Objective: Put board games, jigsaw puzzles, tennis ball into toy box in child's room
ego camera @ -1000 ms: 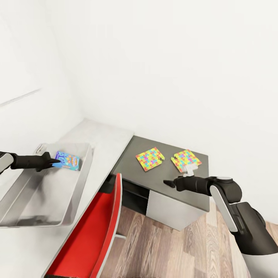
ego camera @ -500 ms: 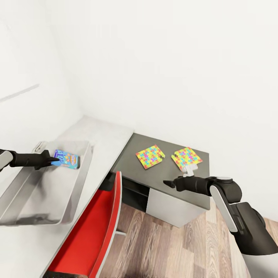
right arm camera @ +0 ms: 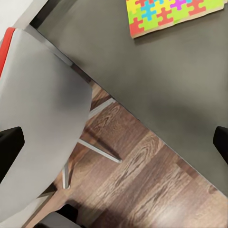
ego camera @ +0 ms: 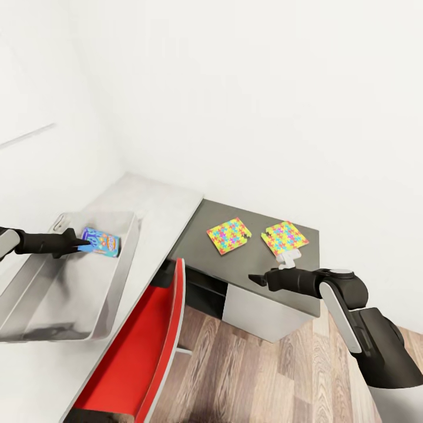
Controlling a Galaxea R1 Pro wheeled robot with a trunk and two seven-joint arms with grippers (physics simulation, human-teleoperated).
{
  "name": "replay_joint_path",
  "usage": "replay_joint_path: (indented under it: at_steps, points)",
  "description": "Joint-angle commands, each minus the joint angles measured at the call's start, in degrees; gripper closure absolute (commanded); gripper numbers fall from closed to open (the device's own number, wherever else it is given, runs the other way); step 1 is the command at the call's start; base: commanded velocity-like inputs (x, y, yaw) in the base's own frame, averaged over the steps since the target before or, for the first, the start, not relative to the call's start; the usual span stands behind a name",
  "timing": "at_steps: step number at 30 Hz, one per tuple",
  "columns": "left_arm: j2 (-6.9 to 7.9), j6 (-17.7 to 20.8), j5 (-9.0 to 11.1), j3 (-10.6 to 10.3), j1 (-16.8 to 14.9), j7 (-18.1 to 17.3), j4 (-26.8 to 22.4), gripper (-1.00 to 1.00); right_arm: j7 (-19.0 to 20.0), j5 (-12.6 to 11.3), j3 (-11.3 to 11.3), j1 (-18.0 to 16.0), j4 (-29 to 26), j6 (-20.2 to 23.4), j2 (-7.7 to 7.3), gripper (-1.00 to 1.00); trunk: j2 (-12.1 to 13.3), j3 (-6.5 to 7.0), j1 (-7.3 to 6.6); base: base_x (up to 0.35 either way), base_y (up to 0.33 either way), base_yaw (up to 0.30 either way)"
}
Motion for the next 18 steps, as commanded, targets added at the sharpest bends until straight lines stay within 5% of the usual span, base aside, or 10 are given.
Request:
replay_joint_path:
  at_steps: [1, 14, 15, 18]
  points:
    - [0.02, 0.16, 0.04, -0.2, -0.05, -0.22, 0.0, 1.0, 0.32, 0.27, 0.03, -0.06, -0.04, 0.2, -0.04, -1.0, -0.11, -0.11, 0.03, 0.0, 0.0, 0.0]
    - [-0.18, 0.0, -0.02, -0.18, 0.03, -0.08, 0.0, 1.0, 0.32, 0.27, 0.03, -0.14, -0.04, 0.2, -0.04, -1.0, -0.11, -0.16, 0.03, 0.0, 0.0, 0.0]
    - [-0.18, 0.0, -0.02, -0.18, 0.04, -0.08, 0.0, -1.0, 0.32, 0.27, 0.03, -0.14, -0.04, 0.2, -0.04, -1.0, -0.11, -0.16, 0.03, 0.0, 0.0, 0.0]
    - [-0.18, -0.01, -0.04, -0.18, 0.07, -0.08, 0.0, -1.0, 0.32, 0.27, 0.03, -0.14, -0.04, 0.2, -0.04, -1.0, -0.11, -0.16, 0.03, 0.0, 0.0, 0.0]
